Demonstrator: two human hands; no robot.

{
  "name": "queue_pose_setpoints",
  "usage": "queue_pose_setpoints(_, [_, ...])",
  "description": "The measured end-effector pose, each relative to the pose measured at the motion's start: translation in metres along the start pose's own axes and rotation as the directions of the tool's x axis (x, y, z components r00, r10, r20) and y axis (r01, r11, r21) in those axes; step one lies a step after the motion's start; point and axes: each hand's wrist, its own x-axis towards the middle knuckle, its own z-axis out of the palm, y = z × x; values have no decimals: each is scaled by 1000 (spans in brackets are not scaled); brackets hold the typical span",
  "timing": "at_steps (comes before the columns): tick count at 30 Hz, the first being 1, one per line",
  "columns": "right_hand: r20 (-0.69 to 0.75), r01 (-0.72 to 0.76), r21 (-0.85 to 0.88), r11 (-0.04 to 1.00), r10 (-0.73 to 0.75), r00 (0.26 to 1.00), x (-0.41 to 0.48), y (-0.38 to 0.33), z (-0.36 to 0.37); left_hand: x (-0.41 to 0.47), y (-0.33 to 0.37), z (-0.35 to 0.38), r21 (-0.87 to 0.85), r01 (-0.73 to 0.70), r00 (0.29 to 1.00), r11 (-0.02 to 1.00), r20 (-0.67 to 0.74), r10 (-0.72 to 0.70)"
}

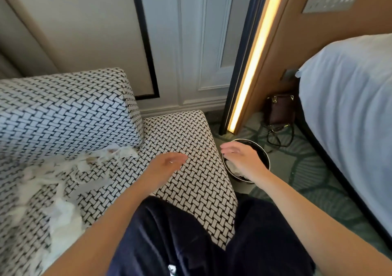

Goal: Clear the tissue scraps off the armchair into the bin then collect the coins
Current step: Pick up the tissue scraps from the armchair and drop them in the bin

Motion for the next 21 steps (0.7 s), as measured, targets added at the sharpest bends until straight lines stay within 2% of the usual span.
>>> queue_pose_setpoints(4, [107,127,-64,990,-120,987,-17,-36,37,-38,-38,-32,-37,41,991,999,-122,-45])
queue_pose_setpoints(8, [272,297,-167,940,-246,930,-30,-71,89,-78,-85,-60,-28,87,952,996,-291,-91])
queue_pose_setpoints(12, [392,394,-168,904,-305,868,-40,-90,139,-104,-128,-72,102,191,845,976,-524,-110])
queue_pose_setpoints(14, [440,425,-144,894,-326,836,-45,-94,168,-119,-150,-78,94,284,780,954,-602,-173])
queue_pose_setpoints(16, [482,450,-128,884,-341,807,-52,-97,193,-130,-168,-82,36,345,772,938,-580,-262])
queue_pose_setpoints(21, [559,539,-140,831,-383,736,-70,-95,242,-146,-200,-82,40,425,794,905,-496,-351])
